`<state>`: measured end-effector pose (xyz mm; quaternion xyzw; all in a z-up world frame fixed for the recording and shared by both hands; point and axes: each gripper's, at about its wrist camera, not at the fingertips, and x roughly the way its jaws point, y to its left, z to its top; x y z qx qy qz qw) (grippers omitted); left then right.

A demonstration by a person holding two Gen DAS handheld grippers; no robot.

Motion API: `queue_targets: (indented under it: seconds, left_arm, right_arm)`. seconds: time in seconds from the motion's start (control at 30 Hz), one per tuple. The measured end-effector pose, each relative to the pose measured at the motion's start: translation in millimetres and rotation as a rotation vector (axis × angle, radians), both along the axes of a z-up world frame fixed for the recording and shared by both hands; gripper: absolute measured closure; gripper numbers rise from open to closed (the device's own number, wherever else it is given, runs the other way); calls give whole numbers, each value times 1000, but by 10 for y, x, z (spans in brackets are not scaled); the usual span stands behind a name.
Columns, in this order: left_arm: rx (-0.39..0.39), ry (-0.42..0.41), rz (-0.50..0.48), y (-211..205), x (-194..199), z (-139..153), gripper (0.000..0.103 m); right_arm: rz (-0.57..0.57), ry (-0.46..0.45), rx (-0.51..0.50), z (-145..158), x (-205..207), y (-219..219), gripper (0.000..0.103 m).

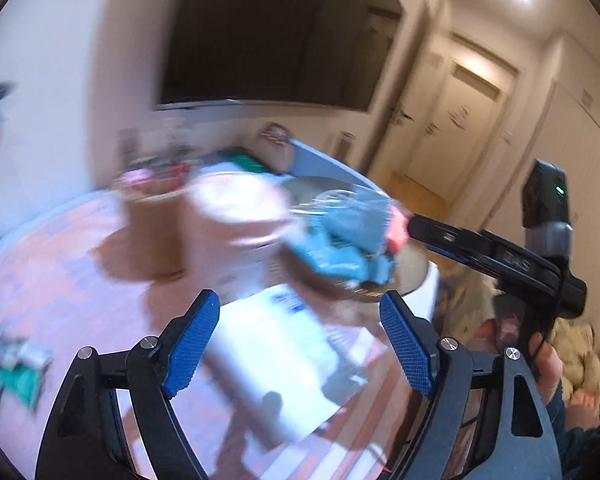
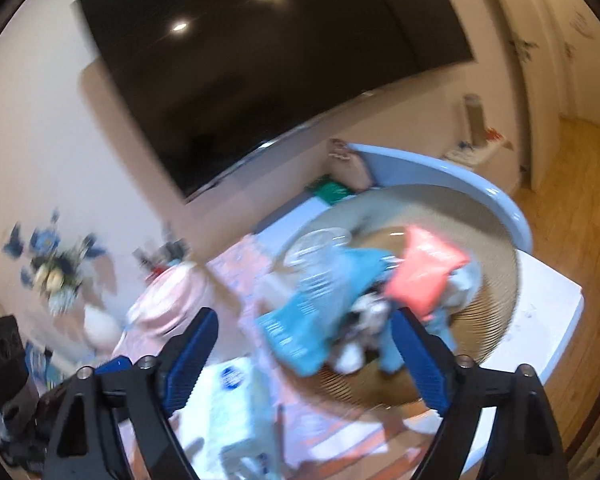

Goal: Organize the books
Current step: 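Return both open tools to the remaining bed items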

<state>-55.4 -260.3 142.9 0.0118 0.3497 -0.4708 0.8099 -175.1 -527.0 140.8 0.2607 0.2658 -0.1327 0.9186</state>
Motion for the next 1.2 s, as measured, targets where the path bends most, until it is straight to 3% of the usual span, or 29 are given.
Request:
queue_targets:
  seconds: [0.13,0.23,0.37,0.5,0.57,0.8,1.0,1.2]
  left_arm:
    - [-8,9,152,721,59,-56,22]
    - [35,20,320,1319,141,-182,22]
    - [133,73,559,2048,300,-405,22]
    - [249,102,669,2429,360,-621,22]
    - [276,90,699,2580,384,-752,22]
    - [200,139,736,2847,447,-1077,22]
    - [190,118,734,2840,442,-1136,22]
    - [186,151,738,2871,493,-1201,22]
  right_arm:
    - [135,18,-67,87,116,580,14]
    - [254,28,-96,105,227,1033,14]
    - [416,54,-131,30,476,1708,14]
    - [555,101,-135,-173,742,2285,14]
    - [612,118,-132,-268,844,2499,14]
    - [734,172,-173,-764,1221,3011,14]
    - [740,201,-216,-1068,1362,3067,14]
    - [730,169,-242,-1097,1397,3073,14]
